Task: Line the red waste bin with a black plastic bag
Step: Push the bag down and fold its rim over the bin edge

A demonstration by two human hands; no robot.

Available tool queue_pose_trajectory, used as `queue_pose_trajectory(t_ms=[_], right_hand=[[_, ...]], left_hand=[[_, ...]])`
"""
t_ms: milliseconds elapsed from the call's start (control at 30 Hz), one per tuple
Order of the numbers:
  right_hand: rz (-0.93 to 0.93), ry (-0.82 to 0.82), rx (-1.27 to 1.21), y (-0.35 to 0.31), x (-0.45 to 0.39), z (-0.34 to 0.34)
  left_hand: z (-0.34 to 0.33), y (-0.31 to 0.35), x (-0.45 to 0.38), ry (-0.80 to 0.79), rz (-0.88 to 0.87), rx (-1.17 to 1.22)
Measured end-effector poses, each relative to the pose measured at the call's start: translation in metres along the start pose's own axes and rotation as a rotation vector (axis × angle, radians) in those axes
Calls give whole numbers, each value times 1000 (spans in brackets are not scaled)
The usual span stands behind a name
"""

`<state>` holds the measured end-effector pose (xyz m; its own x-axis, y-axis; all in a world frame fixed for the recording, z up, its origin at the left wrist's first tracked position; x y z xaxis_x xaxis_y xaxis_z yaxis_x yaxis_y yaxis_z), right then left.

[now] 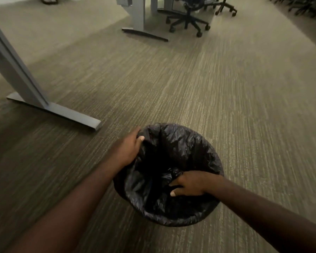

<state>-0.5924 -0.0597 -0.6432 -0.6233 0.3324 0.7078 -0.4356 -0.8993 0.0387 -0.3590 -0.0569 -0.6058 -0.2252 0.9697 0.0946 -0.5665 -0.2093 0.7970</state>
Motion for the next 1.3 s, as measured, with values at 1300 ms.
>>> queue_pose_trajectory(t_ms=[1300], right_hand=[[-308, 707, -1745, 76, -68, 164]], left_hand=[[196, -91, -9, 672, 391, 231]])
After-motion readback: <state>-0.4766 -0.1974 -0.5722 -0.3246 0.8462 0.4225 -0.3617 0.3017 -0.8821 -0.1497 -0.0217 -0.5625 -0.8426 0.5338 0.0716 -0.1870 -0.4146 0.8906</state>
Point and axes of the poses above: each hand's wrist, its own x-axis away from the middle knuckle, its own z-axis out of the back of the hand, y = z × x, the point moved 5 cm from there along -x, towards the middle knuckle, and after that the axes turned 15 degrees about x, right-handed, at the moved point
